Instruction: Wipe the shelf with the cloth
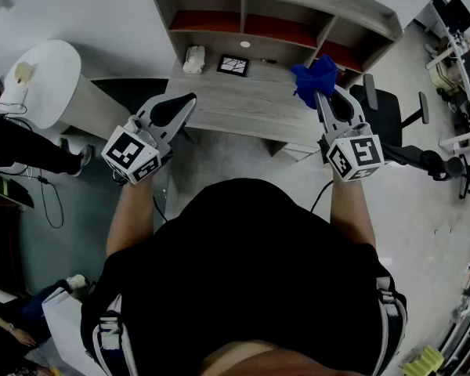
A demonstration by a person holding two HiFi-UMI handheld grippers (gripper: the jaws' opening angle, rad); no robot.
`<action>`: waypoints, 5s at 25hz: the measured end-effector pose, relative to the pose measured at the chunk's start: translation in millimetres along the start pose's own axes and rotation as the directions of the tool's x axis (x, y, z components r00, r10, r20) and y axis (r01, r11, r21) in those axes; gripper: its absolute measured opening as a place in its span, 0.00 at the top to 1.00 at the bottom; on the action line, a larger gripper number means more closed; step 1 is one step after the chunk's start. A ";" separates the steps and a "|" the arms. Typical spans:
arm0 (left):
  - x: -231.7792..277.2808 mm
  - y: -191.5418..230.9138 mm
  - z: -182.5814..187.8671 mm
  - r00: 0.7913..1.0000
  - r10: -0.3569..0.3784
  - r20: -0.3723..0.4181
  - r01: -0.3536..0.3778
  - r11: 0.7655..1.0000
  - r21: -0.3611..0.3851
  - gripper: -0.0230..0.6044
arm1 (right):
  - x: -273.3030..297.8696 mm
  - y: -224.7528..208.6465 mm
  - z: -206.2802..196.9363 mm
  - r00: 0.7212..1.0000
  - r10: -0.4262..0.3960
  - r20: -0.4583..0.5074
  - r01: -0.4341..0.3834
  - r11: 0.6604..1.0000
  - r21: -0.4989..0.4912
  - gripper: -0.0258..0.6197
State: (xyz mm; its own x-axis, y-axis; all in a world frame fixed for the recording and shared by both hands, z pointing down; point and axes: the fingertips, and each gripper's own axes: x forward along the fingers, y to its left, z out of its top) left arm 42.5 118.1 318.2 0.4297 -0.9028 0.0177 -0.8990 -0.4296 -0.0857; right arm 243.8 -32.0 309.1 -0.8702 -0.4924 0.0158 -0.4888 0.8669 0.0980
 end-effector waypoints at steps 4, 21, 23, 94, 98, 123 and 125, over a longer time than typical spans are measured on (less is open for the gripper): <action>12.7 1.1 0.9 1.000 0.002 -0.001 -0.002 1.000 0.013 0.94 | 0.7 -11.3 -2.5 1.000 0.002 0.006 -0.002 1.000 0.006 0.88; 71.0 -11.7 -3.1 1.000 0.009 -0.028 -0.008 1.000 0.021 0.94 | 9.3 -66.2 -19.8 0.997 0.072 0.001 -0.072 0.993 0.096 0.88; 78.4 -13.4 -4.2 0.999 0.012 -0.030 -0.012 1.000 0.013 0.94 | 9.5 -72.8 -22.8 0.997 0.075 -0.005 -0.074 0.992 0.099 0.88; 95.4 124.9 -70.7 0.999 -0.031 -0.033 0.028 0.995 -0.096 0.94 | 138.7 -63.2 -56.9 0.989 0.045 -0.139 -0.033 0.995 0.091 0.87; 96.8 145.6 -76.4 0.998 -0.046 -0.038 0.042 0.994 -0.103 0.94 | 160.1 -61.8 -61.7 0.988 0.035 -0.150 -0.020 0.995 0.100 0.87; 71.1 300.7 -98.4 0.997 -0.074 -0.022 0.070 0.987 -0.142 0.94 | 317.1 -8.6 -57.6 0.983 0.068 -0.173 -0.052 0.994 0.096 0.87; 69.2 309.1 -99.7 0.997 -0.080 -0.021 0.076 0.987 -0.141 0.94 | 326.0 -3.6 -57.9 0.982 0.069 -0.174 -0.053 0.994 0.097 0.87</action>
State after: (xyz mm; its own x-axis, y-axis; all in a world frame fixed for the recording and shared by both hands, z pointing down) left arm -214.1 -79.3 392.3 0.4983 -0.8659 0.0450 -0.8666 -0.4957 0.0571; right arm -34.6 -200.2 371.5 -0.8778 -0.4373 0.1957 -0.4459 0.8951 -0.0002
